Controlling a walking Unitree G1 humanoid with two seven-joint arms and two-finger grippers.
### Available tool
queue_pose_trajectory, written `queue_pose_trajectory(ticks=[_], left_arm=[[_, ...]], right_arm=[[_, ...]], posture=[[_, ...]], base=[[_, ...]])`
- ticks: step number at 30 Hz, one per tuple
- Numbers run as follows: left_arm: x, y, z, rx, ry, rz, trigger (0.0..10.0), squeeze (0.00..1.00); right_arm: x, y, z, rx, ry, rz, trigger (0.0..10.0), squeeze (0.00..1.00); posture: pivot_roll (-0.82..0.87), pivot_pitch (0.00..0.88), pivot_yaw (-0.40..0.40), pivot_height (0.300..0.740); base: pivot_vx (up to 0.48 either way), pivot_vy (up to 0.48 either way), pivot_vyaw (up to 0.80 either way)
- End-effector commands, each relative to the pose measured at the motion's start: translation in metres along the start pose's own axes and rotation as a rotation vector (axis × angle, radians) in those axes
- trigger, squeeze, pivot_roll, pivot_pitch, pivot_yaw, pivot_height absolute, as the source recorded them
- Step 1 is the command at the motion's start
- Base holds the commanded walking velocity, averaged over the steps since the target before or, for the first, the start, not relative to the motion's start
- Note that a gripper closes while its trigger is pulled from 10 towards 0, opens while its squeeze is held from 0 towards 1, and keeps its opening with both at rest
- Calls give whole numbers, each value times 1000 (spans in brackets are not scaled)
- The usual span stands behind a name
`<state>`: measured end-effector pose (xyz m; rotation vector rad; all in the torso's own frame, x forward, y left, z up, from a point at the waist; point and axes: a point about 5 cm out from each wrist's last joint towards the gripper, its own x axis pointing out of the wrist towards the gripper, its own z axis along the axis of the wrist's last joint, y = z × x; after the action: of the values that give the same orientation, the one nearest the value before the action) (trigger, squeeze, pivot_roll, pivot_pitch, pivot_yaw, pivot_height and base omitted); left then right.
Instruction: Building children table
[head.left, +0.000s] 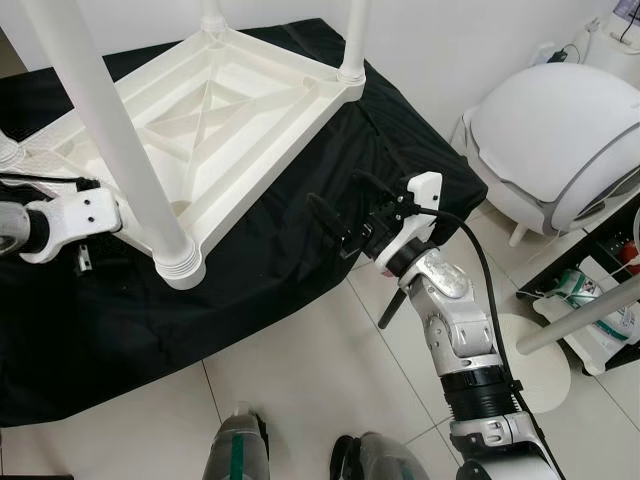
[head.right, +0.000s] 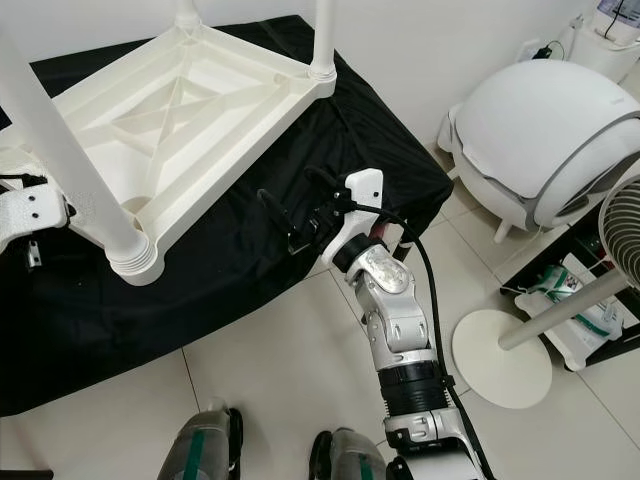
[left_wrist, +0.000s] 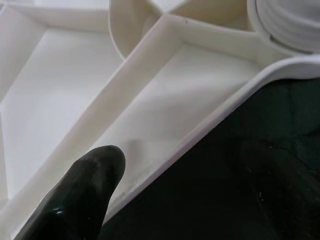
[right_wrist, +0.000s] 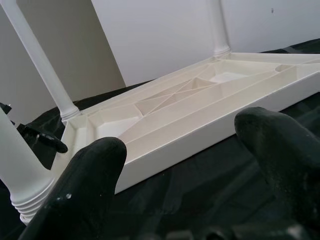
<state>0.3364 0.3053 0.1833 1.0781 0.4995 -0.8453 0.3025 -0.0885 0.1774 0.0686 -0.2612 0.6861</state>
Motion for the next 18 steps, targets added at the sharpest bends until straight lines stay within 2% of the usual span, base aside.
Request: queue_pose_trajectory(ticks=[1, 7, 8, 9, 10, 12, 13, 18], left_arm=[[3, 0, -2, 18, 24, 40, 10000, 0], [13, 4, 9, 49, 45, 14, 10000, 0], [16, 3, 10, 60, 53, 0, 6000, 0], [16, 3, 10, 60, 53, 0, 6000, 0], [18, 1, 11, 62, 57, -16, 588, 0], [19, 1, 11, 64, 59, -26, 588, 0], [19, 0, 11, 60, 58, -32, 0, 0], [19, 2, 13, 53, 56, -37, 0, 0]], right_arm=[[-2, 1, -1, 8, 8, -1, 10000, 0], [-4, 2, -1, 12, 12, -18, 10000, 0], [-4, 2, -1, 12, 12, -21, 10000, 0], [-4, 2, -1, 12, 12, -21, 10000, 0], [-5, 2, 0, 11, 11, -25, 10000, 0], [-5, 2, 0, 11, 11, -27, 10000, 0], [-6, 2, 0, 11, 11, -32, 10000, 0], [-8, 1, 0, 10, 15, -41, 10000, 0]], posture=[[14, 106, 45, 740], [5, 109, 57, 740], [1, 109, 60, 740], [1, 109, 60, 740], [-1, 110, 62, 740], [-2, 109, 62, 740], [-5, 112, 65, 740], [-7, 112, 65, 740]], base=[[0, 0, 0], [0, 0, 0], [0, 0, 0], [0, 0, 0], [0, 0, 0], [0, 0, 0], [0, 0, 0], [0, 0, 0]])
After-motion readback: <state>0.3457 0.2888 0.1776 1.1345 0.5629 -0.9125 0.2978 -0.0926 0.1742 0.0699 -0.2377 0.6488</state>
